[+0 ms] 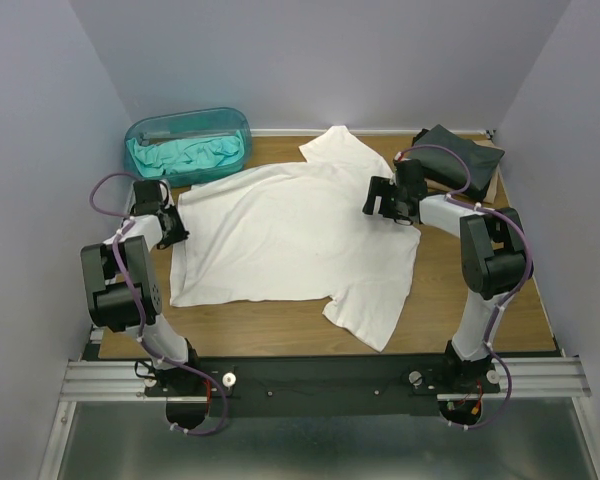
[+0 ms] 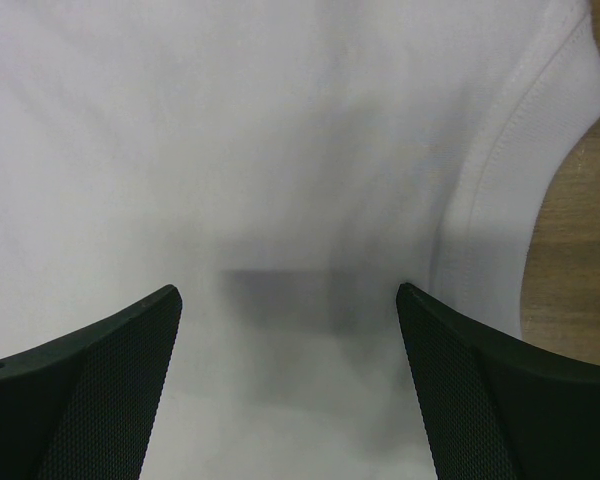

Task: Fold and stack the t-shirts
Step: Flatten the tshirt out

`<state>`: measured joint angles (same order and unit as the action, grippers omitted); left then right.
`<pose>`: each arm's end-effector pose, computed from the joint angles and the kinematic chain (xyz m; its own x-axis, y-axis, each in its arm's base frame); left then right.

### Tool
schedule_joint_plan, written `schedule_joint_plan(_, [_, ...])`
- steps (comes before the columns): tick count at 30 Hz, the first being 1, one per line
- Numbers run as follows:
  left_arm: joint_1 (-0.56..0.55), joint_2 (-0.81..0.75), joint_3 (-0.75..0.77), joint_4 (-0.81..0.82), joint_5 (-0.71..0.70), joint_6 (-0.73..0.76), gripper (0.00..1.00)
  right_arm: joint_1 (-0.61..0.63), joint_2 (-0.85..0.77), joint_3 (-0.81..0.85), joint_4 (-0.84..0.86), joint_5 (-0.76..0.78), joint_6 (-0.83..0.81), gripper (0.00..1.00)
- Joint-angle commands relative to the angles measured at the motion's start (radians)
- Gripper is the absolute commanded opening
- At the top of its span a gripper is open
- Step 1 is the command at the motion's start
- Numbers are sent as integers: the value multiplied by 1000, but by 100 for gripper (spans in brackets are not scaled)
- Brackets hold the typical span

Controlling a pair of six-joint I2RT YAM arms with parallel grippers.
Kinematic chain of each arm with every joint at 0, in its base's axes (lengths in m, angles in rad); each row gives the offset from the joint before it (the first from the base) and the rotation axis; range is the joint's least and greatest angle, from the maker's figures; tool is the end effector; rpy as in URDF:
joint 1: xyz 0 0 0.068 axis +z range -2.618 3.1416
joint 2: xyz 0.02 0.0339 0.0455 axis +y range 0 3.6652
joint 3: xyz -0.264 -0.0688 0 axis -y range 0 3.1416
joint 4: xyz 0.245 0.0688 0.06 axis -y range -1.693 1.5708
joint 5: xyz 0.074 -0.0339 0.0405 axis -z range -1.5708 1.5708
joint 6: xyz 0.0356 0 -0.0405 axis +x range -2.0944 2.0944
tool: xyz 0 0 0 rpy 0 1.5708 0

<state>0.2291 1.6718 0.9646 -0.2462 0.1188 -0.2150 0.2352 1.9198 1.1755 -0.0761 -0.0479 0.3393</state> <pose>0.3274 0.0720 0.1734 -0.7419 -0.3905 -0.5450 -0.3244 0.9205 -0.2179 0.3943 0.0962 0.1596 -0.7588 0.1600 -0.6314 -0.0127 0.9655 0.2600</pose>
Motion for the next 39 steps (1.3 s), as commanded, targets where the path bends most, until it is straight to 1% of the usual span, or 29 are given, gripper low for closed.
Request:
schedule_joint_plan(1, [-10,25,-17,25,7,0,25,-13,74,-30,-120,5,4,95])
schedule_joint_plan(12, [-14,65,-18,16,-25,0,25,-14,77,-28,-122,3,3,95])
schedule_joint_plan(13, [-14,63,-15,18,-27,0,21,-14,77,-28,-122,3,3,95])
schedule_joint_plan(14, [-16,63,-15,18,-25,2,12,-13,77,-28,-123,3,4,95])
schedule_joint_plan(15, [-16,63,-14,18,-27,3,8,-13,79,-28,-123,3,4,95])
schedule_joint_plan(17, [-16,62,-13,19,-22,2,4,-13,79,-27,-123,3,4,95])
schedule_joint_plan(19, [-17,59,-13,19,-18,2,3,-14,79,-28,-125,8,4,95])
schedule_joint_plan(21, [-17,49,-12,21,-21,2,0,-14,81,-30,-125,20,6,95])
schedule_joint_plan(25, [-17,22,-6,9,-27,-3,0,-14,82,-33,-129,31,7,95])
schedule_joint_plan(30, [-16,-14,13,-19,-68,5,0,-14,82,-34,-136,40,10,95])
schedule_joint_plan(35, [-16,-20,29,-42,-82,8,0,-14,88,-33,-148,43,12,95])
schedule_joint_plan(36, [-16,-23,31,-42,-82,8,0,-14,88,-33,-149,69,12,95])
schedule_joint_plan(39, [-14,-24,36,-45,-85,8,0,-14,88,-34,-156,77,12,95])
